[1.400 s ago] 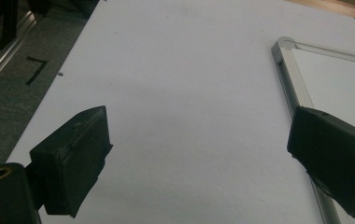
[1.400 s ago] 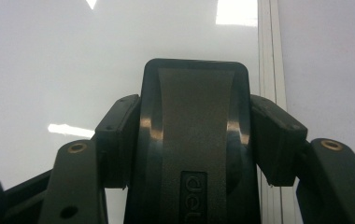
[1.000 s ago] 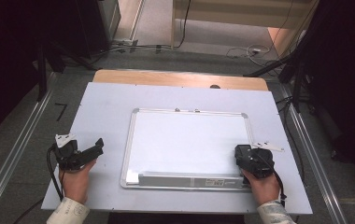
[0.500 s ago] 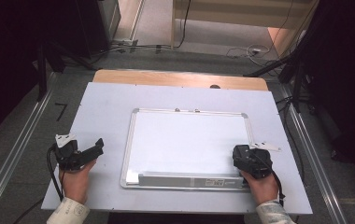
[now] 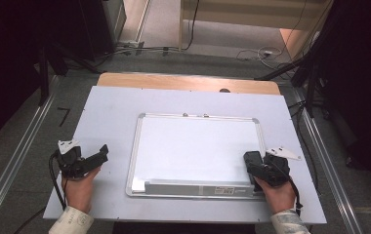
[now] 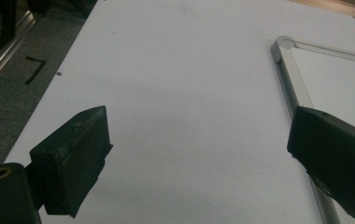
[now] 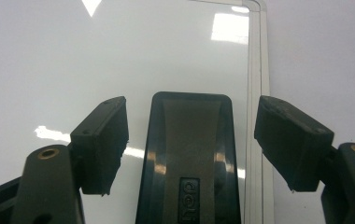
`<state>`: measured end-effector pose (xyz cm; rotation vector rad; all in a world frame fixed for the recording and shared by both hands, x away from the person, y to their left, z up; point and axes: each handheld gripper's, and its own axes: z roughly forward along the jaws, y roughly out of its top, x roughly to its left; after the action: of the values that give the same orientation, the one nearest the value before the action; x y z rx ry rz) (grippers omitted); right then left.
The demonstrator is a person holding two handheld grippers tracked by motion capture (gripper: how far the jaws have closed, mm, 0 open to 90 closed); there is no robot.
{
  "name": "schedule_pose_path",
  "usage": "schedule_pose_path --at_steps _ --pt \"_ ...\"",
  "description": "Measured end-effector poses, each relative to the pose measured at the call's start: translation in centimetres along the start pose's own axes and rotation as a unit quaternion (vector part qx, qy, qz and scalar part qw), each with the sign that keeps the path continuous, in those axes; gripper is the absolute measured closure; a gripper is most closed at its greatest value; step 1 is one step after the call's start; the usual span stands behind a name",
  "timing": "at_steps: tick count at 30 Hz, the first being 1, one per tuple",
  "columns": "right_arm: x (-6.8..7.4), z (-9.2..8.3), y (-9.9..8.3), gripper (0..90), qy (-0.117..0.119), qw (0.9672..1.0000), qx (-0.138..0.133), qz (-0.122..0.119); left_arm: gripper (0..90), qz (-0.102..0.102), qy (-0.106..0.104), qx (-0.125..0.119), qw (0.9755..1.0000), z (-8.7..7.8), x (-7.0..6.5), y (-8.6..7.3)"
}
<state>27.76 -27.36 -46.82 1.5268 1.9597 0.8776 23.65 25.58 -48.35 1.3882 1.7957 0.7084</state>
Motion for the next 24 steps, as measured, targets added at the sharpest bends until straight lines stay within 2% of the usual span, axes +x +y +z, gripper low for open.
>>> schedule_pose_path --at_steps 2,10,24 --pt "0.0 -0.1 0.1 24.4 0.011 0.9999 -0.002 -0.004 6.4 0.001 0.000 0.000 1.0000 0.0 0.0 0.0" --pt "-0.1 -0.7 0.7 23.4 0.011 0.9996 -0.018 -0.021 6.3 0.001 0.000 0.000 1.0000 0.0 0.0 0.0" --pt "-0.6 -1.1 1.2 22.3 0.019 0.9993 -0.026 -0.018 6.3 0.001 0.000 0.001 1.0000 0.0 0.1 0.0"
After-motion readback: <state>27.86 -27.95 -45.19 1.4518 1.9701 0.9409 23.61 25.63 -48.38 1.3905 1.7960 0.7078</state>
